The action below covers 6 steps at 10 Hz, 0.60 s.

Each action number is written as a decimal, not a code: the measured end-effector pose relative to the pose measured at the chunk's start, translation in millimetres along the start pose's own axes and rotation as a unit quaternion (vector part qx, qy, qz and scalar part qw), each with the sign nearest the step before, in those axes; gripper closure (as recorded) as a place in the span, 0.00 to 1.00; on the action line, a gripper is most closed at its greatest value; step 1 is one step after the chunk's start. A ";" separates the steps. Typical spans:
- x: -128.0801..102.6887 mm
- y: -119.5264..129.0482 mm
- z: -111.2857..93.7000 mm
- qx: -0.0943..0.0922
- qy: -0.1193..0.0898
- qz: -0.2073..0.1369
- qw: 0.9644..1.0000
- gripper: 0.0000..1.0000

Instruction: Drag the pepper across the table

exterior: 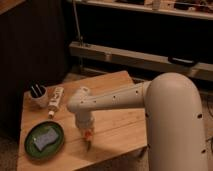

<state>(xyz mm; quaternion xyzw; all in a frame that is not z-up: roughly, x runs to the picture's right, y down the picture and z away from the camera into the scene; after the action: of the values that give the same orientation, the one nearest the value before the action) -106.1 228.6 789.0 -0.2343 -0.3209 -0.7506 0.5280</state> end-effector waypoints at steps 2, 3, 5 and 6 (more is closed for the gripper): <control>7.9 3.6 -8.6 0.000 0.006 0.002 1.000 0.86; 13.0 7.2 -12.3 0.000 0.008 0.004 1.000 0.86; 20.8 15.1 -14.2 0.001 0.009 0.009 1.000 0.86; 25.8 22.4 -15.4 0.004 0.008 0.016 1.000 0.86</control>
<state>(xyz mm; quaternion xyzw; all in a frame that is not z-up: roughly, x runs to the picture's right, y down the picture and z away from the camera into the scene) -93.7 195.5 801.5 -0.2314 -0.3161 -0.7426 0.5432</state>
